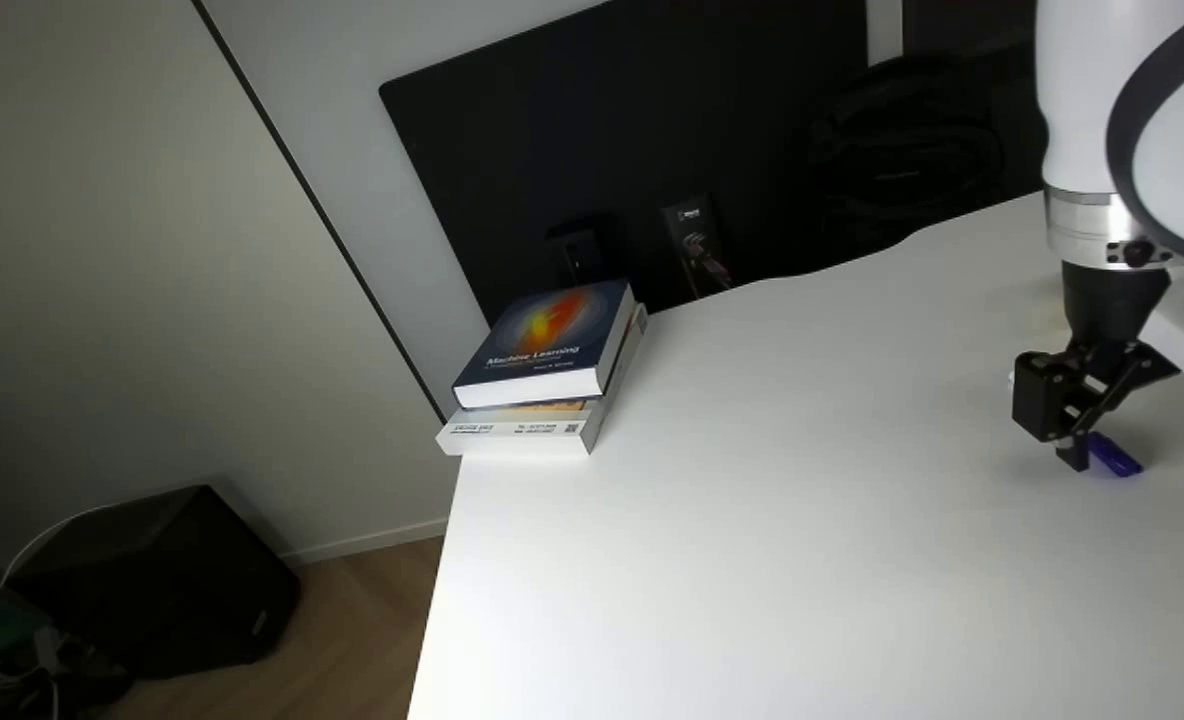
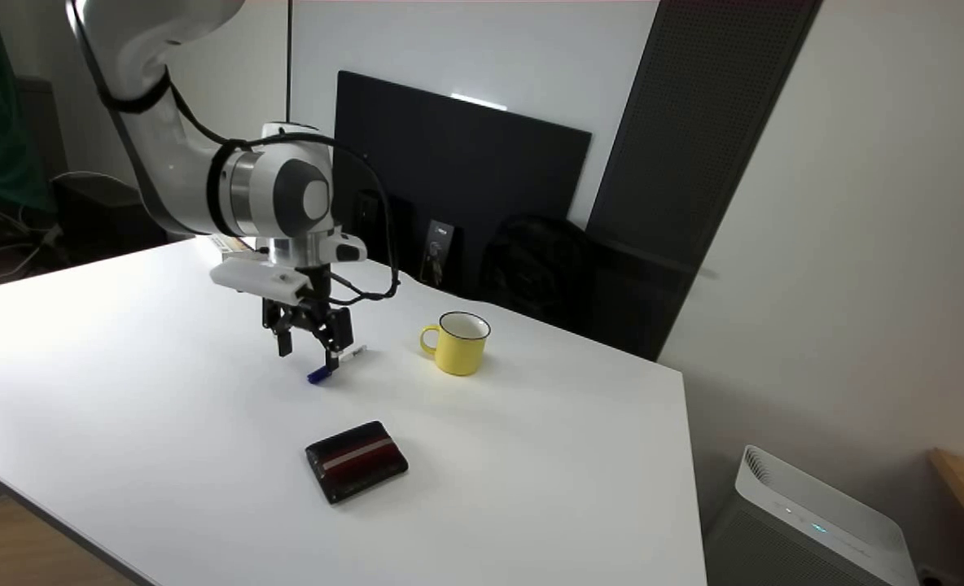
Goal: Place the blue pen inside the yellow mug
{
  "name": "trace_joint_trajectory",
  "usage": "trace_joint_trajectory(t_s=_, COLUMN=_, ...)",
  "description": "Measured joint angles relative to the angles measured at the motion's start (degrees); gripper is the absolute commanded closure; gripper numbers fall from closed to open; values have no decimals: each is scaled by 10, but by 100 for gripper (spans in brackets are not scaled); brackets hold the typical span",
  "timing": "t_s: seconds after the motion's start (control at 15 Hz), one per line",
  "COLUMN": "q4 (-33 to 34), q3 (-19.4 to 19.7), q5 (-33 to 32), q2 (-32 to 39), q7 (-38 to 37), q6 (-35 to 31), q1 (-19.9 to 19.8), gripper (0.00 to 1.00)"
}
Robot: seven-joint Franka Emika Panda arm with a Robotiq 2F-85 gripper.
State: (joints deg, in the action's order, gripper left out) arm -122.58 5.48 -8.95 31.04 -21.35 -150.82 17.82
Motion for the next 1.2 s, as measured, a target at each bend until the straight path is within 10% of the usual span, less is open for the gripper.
trace_joint_trajectory(t_s=1.2, q4=8, q3=35, q5=1, q2=50, q7=-28, q6=-66, q1=5, gripper=0)
